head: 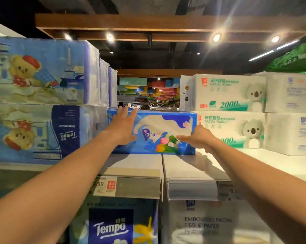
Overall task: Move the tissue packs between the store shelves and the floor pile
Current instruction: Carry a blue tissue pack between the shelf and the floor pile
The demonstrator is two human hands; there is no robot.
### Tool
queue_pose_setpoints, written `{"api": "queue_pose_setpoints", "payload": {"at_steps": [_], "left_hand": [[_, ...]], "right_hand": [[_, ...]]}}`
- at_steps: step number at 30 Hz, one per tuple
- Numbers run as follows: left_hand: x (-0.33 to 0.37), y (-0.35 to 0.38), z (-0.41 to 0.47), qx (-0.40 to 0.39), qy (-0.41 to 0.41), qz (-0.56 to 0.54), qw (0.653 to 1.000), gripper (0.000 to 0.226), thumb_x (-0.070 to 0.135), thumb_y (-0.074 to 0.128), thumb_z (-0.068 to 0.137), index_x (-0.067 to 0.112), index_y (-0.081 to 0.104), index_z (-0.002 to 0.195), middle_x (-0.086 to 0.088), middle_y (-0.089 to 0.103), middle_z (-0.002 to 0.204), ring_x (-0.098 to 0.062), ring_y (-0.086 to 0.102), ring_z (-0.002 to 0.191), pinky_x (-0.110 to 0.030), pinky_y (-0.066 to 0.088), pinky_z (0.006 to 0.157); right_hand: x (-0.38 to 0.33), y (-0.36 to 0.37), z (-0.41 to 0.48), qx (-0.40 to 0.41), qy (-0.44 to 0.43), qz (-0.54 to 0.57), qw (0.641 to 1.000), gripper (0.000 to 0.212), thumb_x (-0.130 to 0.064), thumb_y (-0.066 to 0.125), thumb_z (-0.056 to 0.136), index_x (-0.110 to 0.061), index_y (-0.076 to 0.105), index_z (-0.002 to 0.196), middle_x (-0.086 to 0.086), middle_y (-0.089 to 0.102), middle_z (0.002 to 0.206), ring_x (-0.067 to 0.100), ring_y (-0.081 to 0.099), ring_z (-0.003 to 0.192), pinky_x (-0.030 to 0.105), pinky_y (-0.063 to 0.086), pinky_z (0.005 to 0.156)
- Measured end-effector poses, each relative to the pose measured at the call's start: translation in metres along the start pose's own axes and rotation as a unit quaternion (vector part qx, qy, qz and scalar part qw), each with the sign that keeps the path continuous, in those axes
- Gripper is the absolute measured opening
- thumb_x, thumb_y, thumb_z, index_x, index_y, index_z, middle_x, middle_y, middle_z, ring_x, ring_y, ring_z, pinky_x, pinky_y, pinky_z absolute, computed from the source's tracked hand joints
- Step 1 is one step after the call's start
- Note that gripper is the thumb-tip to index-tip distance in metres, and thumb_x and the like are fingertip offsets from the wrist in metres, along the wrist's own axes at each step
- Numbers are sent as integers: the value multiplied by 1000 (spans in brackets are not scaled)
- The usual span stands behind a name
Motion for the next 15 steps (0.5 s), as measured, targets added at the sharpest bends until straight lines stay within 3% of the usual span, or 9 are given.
{"api": "queue_pose_setpoints", "payload": {"at_steps": [2,6,9,15], "left_hand": [[-2,0,-1,-30,6,-4,1000,116,45,73,87,24,-16,158,-8,-22,165,-31,-20,152,-52,6,124],[10,-12,-15,-20,4,-11,1000,124,62,72,80,22,-17,158,-6,-24,165,-25,-21,152,-48,1,124],[42,-25,-41,5,23,-64,998,120,60,74,80,24,-9,160,-3,-17,167,-19,-16,153,-46,3,125],[159,-57,-117,8,85,-103,991,113,65,72,77,30,3,160,2,-3,169,-16,-2,155,-41,12,125]], "right_hand": [[0,-9,-11,-3,-12,-9,1000,86,-60,78,77,-4,46,134,10,65,124,28,62,109,41,55,90],[-1,-45,-45,9,-66,-34,997,102,-64,72,80,-2,30,149,10,58,138,30,59,120,38,53,91],[8,-81,-89,41,-117,-88,988,102,-65,69,83,-3,27,152,14,52,146,32,54,127,39,50,95],[67,-162,-197,61,-168,-151,972,90,-66,68,82,-12,38,148,12,52,145,30,54,126,43,49,102]]}}
Point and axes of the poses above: each hand's wrist, its own z-axis towards the middle knuckle, its own y-axis out of the palm, x = y × z, the point moved 10 cm from there along z, towards the middle knuckle
